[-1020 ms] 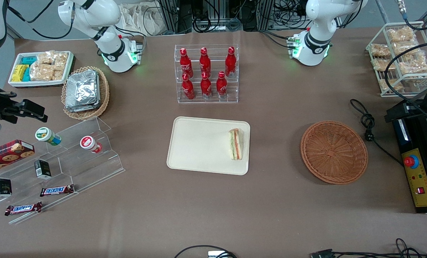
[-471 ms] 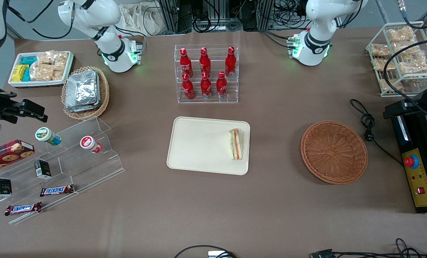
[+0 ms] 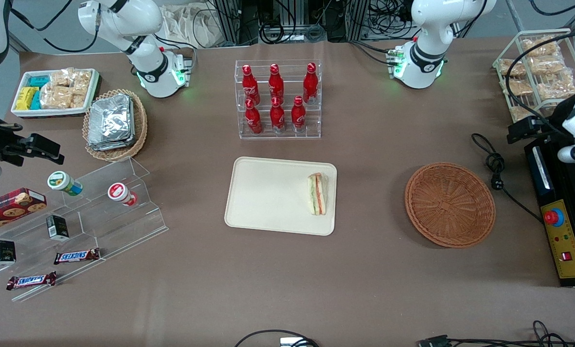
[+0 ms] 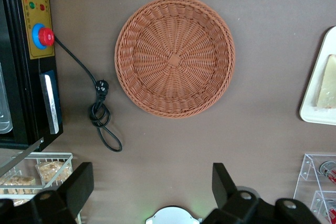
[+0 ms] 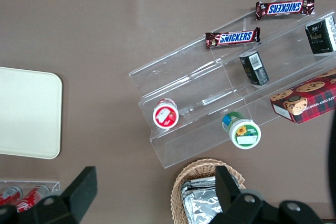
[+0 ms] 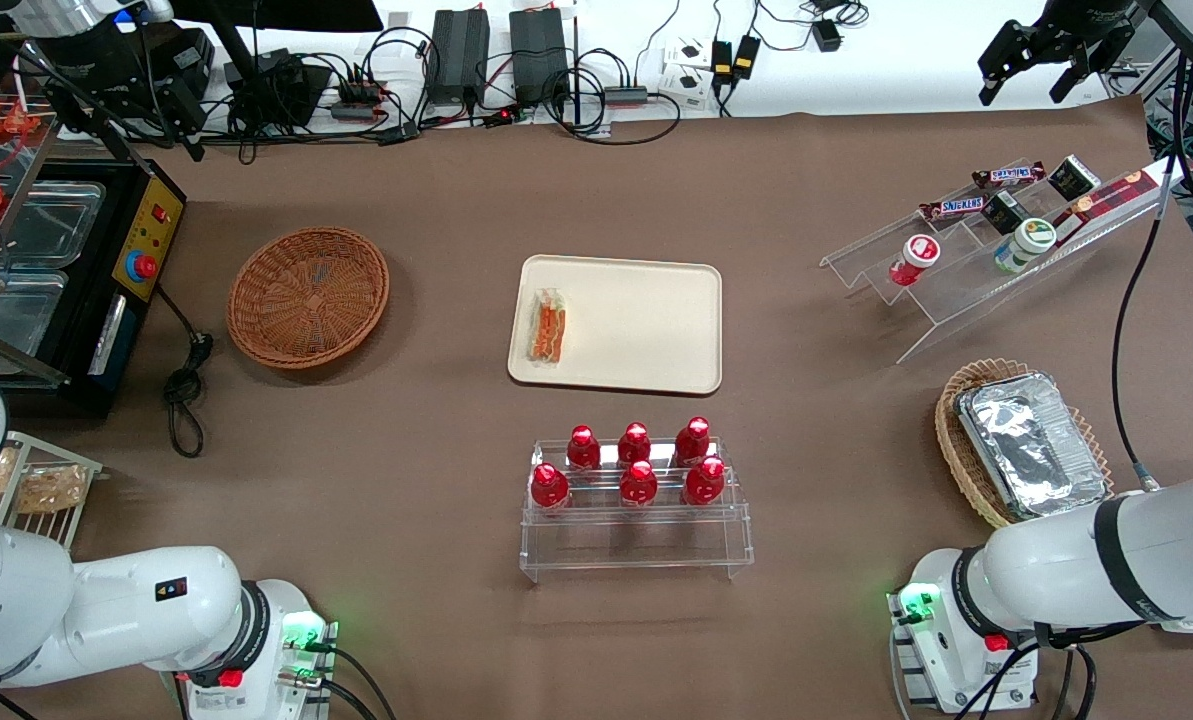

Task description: Place sandwich from basket to tray

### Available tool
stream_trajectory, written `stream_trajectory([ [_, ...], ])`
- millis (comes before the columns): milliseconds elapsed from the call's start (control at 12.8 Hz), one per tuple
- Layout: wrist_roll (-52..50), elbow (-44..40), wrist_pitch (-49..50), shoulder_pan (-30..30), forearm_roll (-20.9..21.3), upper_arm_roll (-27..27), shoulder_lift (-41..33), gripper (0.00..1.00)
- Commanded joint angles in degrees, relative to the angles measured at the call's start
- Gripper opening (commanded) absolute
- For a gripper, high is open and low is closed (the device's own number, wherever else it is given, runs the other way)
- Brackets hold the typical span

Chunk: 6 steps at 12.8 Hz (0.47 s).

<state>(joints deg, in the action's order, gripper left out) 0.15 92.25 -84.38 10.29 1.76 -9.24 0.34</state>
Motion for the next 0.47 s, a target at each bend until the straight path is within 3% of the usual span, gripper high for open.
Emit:
stream_trajectory([
  [0,0.4,2.2,-1.1,-0.2,-0.9,0.8,-2.5,1.0],
  [392,-0.2,1.5,-0.1,0.0,-0.9,0.8,-2.1,1.0],
])
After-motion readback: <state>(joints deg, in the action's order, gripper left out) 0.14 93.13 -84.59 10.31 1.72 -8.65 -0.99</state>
